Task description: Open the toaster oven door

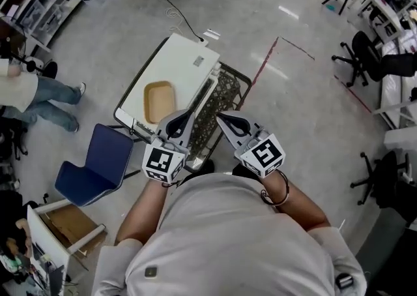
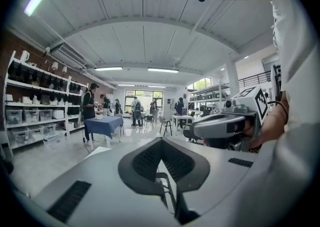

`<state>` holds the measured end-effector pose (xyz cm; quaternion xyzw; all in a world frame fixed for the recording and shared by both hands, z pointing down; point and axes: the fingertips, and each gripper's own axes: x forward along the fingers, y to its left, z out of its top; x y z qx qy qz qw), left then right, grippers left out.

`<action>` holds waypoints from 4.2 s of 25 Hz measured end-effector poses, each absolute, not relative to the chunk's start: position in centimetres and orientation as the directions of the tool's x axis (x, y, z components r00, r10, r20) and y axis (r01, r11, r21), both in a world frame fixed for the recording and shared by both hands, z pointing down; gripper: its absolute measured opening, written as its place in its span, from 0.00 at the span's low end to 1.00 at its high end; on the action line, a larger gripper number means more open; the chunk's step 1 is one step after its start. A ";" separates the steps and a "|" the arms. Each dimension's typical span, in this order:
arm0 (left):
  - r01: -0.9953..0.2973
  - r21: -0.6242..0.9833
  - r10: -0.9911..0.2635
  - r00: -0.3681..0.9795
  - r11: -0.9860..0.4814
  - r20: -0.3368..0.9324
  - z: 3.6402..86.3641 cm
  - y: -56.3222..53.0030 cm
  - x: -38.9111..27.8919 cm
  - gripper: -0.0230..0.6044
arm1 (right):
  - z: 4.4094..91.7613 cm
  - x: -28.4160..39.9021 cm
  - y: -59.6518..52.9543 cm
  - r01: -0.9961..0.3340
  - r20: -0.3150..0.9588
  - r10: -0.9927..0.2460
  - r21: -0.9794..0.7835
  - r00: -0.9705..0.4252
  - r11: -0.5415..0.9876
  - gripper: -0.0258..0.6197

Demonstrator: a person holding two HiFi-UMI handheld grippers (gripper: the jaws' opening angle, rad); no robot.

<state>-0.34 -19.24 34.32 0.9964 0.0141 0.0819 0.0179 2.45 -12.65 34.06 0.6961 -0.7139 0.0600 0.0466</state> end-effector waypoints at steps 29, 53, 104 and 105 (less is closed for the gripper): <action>-0.558 -0.045 -0.545 0.786 -0.829 0.291 38.5 -16.5 8.3 0.06 | 37.6 16.1 -12.8 -0.775 0.209 -0.759 0.011 -0.617 0.632 0.07; -0.526 -0.050 -0.448 0.668 -0.849 0.594 48.8 -23.1 3.3 0.25 | 49.2 9.5 -22.0 -0.463 0.613 -0.431 0.117 -0.662 0.878 0.21; -0.327 -0.409 -0.488 0.215 -0.852 0.846 62.6 -19.0 3.2 0.20 | 62.8 10.1 -18.8 -0.026 0.784 -0.360 0.404 -0.506 0.914 0.16; -0.330 -0.418 -0.497 0.207 -0.846 0.843 62.8 -18.6 3.3 0.20 | 63.1 10.2 -18.4 -0.020 0.784 -0.363 0.409 -0.503 0.912 0.16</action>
